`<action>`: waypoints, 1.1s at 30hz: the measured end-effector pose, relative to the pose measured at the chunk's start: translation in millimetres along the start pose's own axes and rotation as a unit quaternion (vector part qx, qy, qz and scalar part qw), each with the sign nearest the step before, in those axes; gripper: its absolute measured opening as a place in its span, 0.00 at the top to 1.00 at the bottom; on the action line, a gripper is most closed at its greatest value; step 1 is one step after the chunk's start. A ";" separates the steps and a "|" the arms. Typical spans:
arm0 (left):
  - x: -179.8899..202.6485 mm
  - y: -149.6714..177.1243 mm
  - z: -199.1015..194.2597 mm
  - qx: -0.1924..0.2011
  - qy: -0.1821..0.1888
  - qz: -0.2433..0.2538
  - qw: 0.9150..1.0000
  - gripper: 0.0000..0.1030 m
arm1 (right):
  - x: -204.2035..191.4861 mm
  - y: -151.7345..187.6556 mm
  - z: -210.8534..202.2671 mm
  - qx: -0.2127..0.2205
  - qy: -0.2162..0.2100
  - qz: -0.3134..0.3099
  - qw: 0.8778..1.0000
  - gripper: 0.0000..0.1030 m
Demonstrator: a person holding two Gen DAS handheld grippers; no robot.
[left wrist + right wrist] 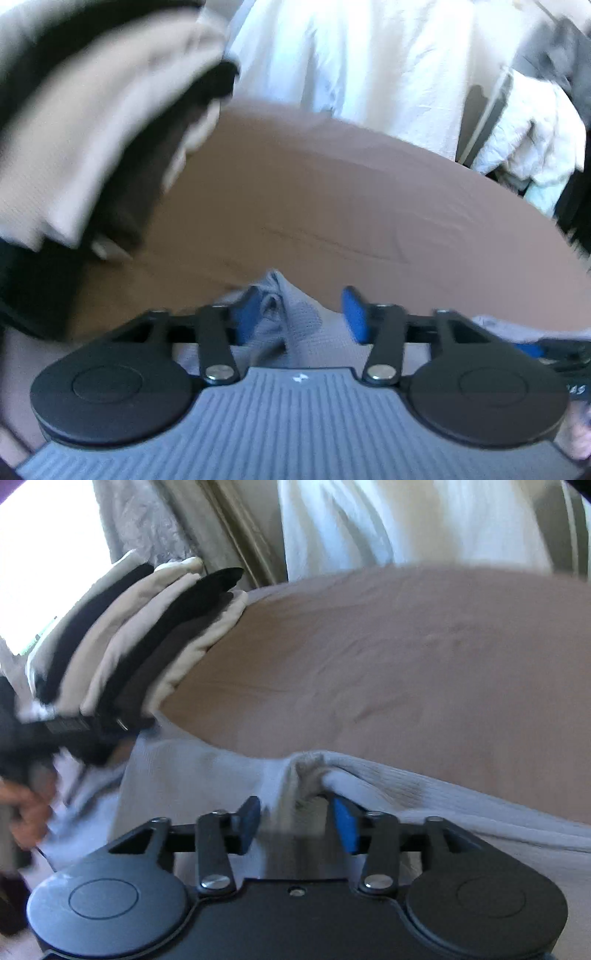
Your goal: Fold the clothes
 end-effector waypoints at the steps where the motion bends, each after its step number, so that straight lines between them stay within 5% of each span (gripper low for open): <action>1: 0.6 -1.2 -8.7 0.010 -0.005 0.022 1.000 0.47 | -2.6 5.0 -7.4 0.001 0.012 -0.015 1.000 0.50; 5: 5.2 16.4 -31.3 -0.020 0.017 0.046 0.999 0.41 | -21.4 19.5 -31.1 0.005 0.039 -0.063 0.997 0.50; 8: -4.1 44.4 -38.9 -0.088 0.051 -0.034 0.994 0.40 | -49.3 21.7 -35.3 0.013 0.034 -0.106 0.994 0.50; 10: -24.7 65.1 -46.5 -0.104 0.019 -0.072 0.992 0.40 | -72.0 23.9 -28.0 0.007 0.012 -0.140 0.990 0.50; 12: -50.4 86.4 -43.8 -0.131 -0.055 -0.057 0.988 0.39 | -95.5 29.9 -17.5 -0.013 -0.011 -0.178 0.984 0.48; 15: -92.1 108.7 -48.0 -0.162 -0.151 -0.046 0.974 0.38 | -126.9 41.4 -8.3 -0.031 -0.043 -0.219 0.974 0.33; 17: -122.7 111.3 -54.1 -0.151 -0.203 -0.059 0.966 0.26 | -148.0 51.9 -4.6 -0.041 -0.065 -0.242 0.967 0.29; 19: -135.1 109.5 -58.8 -0.146 -0.185 -0.099 0.967 0.22 | -162.8 66.5 -0.6 -0.061 -0.063 -0.277 0.957 0.19; 22: -137.3 102.4 -69.2 -0.135 -0.132 -0.160 0.969 0.22 | -180.1 91.1 1.4 -0.089 -0.048 -0.340 0.935 0.18; 25: -120.9 112.6 -82.2 -0.150 -0.047 -0.217 0.963 0.22 | -197.3 109.9 5.8 -0.106 -0.024 -0.406 0.907 0.15; 29: -93.7 142.5 -89.1 -0.204 0.058 -0.301 0.930 0.22 | -202.7 123.6 17.7 -0.097 0.051 -0.499 0.859 0.12; 30: -86.5 150.7 -85.8 -0.222 0.076 -0.317 0.919 0.22 | -200.0 123.8 23.6 -0.094 0.068 -0.507 0.854 0.11; 31: -82.0 154.7 -80.8 -0.228 0.079 -0.315 0.918 0.22 | -197.5 122.3 28.7 -0.089 0.079 -0.509 0.853 0.06; 33: -77.6 152.0 -70.9 -0.200 0.073 -0.309 0.927 0.22 | -192.8 111.7 35.1 -0.070 0.076 -0.487 0.867 0.03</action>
Point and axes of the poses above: each gripper's, at about its wrist camera, not at the fingertips, and z roughly the way its jaws point, x to its right, y to its underside, the point moved 10 cm from there along z, roughly the way its jaws point, and after that the axes turned 10 degrees about -y, right-handed, at the moved point
